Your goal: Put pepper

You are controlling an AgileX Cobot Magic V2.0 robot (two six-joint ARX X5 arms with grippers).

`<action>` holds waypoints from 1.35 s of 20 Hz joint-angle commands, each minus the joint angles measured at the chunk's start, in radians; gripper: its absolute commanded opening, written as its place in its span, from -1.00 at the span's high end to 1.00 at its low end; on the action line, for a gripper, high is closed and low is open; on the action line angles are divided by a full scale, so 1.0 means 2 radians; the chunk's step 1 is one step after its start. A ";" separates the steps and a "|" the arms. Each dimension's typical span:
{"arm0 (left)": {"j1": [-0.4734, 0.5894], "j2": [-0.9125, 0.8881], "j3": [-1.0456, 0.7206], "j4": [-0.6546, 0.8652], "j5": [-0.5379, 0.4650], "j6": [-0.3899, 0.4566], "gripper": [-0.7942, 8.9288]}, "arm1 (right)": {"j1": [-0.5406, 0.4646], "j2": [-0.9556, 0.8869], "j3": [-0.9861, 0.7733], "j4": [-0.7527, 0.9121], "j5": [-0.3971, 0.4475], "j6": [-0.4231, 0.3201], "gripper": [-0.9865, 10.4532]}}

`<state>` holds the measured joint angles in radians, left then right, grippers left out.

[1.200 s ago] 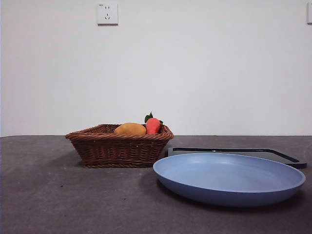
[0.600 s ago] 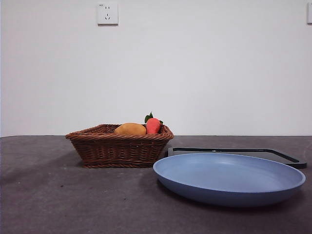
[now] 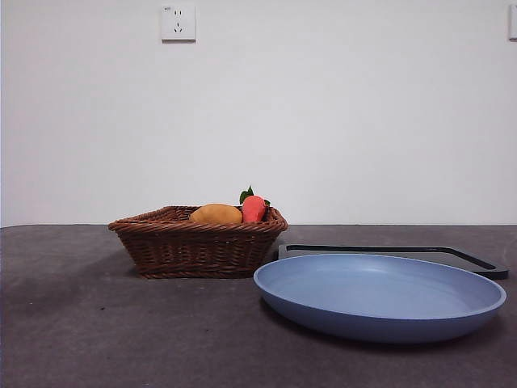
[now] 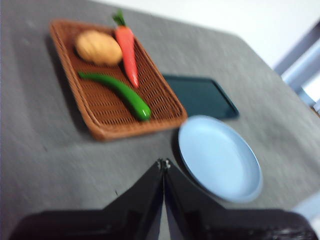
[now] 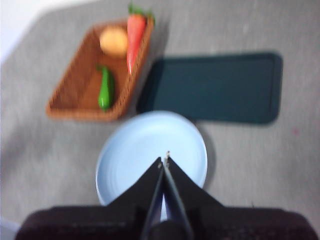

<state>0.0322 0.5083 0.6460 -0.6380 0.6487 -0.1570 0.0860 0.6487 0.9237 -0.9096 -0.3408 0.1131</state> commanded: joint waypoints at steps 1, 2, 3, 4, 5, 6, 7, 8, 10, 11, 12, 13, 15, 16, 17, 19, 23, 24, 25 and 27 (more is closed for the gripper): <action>-0.001 0.014 0.023 -0.039 0.008 0.052 0.82 | 0.003 0.020 0.026 -0.051 0.000 -0.052 0.82; -0.001 0.021 0.033 -0.065 0.007 0.069 0.82 | 0.004 0.029 0.033 -0.077 0.000 -0.067 0.82; -0.002 0.027 0.040 -0.083 0.007 0.082 0.82 | 0.004 0.034 0.034 -0.093 0.001 -0.079 0.82; -0.003 0.029 0.047 -0.100 0.007 0.094 0.82 | 0.004 0.040 0.034 -0.112 0.001 -0.091 0.82; -0.005 0.029 0.051 -0.106 0.007 0.098 0.82 | 0.004 0.043 0.034 -0.121 0.001 -0.097 0.82; -0.006 0.029 0.052 -0.106 0.006 0.097 0.82 | 0.004 0.046 0.034 -0.122 0.001 -0.100 0.82; -0.006 0.029 0.052 -0.106 0.006 0.097 0.82 | 0.004 0.046 0.034 -0.121 0.001 -0.100 0.82; -0.007 0.029 0.053 -0.106 0.007 0.097 0.82 | 0.004 0.046 0.034 -0.118 0.001 -0.100 0.80; -0.007 0.029 0.053 -0.104 0.006 0.091 0.71 | 0.004 0.046 0.034 -0.113 0.001 -0.100 0.70; -0.007 0.029 0.053 -0.104 0.006 0.089 0.53 | 0.004 0.046 0.034 -0.113 0.001 -0.098 0.55; -0.007 0.029 0.053 -0.104 0.006 0.089 0.25 | 0.004 0.046 0.034 -0.112 0.001 -0.095 0.39; -0.007 0.029 0.053 -0.104 0.007 0.089 0.07 | 0.004 0.047 0.034 -0.112 0.001 -0.093 0.28; -0.007 0.029 0.053 -0.104 0.007 0.078 0.03 | 0.004 0.049 0.034 -0.113 0.000 -0.087 0.24; -0.007 0.029 0.053 -0.104 0.007 0.077 0.03 | 0.004 0.051 0.034 -0.113 0.000 -0.087 0.24; -0.007 0.029 0.053 -0.104 0.007 0.077 0.03 | 0.004 0.052 0.034 -0.113 0.000 -0.087 0.24; -0.007 0.029 0.053 -0.104 0.007 0.077 0.03 | 0.004 0.058 0.034 -0.111 0.000 -0.087 0.25; -0.007 0.029 0.053 -0.099 0.007 0.076 0.03 | 0.004 0.094 0.034 -0.093 -0.001 -0.080 0.25; -0.007 0.029 0.053 -0.097 0.008 0.075 0.03 | 0.006 0.109 0.034 -0.083 -0.008 -0.077 0.25; -0.007 0.029 0.053 -0.096 0.009 0.075 0.03 | 0.009 0.125 0.034 -0.071 -0.014 -0.075 0.26; -0.007 0.029 0.053 -0.096 0.014 0.075 0.03 | 0.016 0.163 0.034 -0.044 -0.014 -0.064 0.26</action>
<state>0.0204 0.5632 0.7380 -0.8425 0.6716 -0.0021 0.1165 0.9672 0.9764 -1.0016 -0.3668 -0.0326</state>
